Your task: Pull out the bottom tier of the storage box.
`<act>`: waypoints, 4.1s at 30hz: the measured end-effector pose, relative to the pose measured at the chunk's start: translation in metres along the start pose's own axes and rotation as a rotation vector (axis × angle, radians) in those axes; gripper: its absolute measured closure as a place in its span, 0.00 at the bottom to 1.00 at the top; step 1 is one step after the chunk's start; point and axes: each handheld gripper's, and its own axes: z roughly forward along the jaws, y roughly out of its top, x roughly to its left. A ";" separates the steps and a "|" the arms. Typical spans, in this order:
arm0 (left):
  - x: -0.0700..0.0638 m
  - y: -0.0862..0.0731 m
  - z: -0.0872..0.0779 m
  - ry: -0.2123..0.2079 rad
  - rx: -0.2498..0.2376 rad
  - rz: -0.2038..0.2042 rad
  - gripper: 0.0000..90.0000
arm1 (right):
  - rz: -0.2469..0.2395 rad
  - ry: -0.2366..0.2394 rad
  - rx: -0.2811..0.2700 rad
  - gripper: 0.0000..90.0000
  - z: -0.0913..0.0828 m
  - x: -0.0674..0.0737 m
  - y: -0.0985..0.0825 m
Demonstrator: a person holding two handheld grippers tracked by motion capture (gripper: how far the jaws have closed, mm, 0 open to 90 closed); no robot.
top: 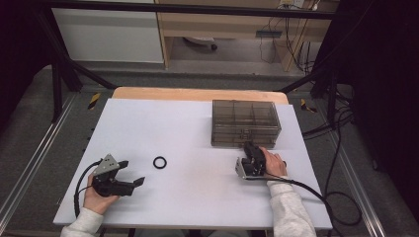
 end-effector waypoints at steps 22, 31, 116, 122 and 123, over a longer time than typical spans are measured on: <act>0.000 0.000 0.000 0.000 -0.001 -0.001 0.08 | 0.001 0.010 -0.012 0.75 -0.008 0.000 0.001; 0.000 0.000 -0.001 0.000 -0.003 0.001 0.08 | -0.003 0.013 -0.014 0.75 -0.013 0.000 0.001; -0.001 0.001 -0.001 -0.006 -0.008 -0.002 0.08 | -0.004 0.066 -0.034 0.75 -0.050 0.008 0.002; -0.001 0.001 -0.001 -0.006 -0.009 -0.002 0.08 | 0.009 0.087 -0.034 0.74 -0.049 0.007 0.002; -0.001 0.001 -0.001 -0.006 -0.008 -0.002 0.08 | 0.013 0.090 -0.033 0.73 -0.049 0.007 0.002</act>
